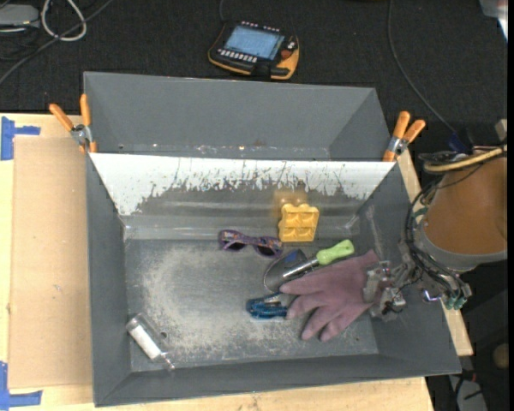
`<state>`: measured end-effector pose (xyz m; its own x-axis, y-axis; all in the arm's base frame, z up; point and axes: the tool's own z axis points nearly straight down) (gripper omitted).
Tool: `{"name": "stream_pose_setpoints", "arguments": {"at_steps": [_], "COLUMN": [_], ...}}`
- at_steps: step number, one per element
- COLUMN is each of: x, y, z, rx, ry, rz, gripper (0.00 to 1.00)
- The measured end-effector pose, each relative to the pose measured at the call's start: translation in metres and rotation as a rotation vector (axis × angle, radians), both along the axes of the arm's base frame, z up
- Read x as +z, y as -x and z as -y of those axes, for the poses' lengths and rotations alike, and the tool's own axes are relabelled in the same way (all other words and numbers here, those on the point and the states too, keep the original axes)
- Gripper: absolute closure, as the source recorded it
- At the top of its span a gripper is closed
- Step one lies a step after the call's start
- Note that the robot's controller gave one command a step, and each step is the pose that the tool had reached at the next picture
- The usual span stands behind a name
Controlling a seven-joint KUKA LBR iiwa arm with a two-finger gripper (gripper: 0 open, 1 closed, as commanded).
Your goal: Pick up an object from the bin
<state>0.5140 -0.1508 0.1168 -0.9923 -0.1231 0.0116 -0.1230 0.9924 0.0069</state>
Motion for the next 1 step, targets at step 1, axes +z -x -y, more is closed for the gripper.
{"name": "stream_pose_setpoints", "arguments": {"at_steps": [1], "x": [0.1009], "y": [-0.0533], "z": [-0.0024], "rx": [-0.118], "ry": [0.004], "rz": [0.019], "gripper": [1.00]}}
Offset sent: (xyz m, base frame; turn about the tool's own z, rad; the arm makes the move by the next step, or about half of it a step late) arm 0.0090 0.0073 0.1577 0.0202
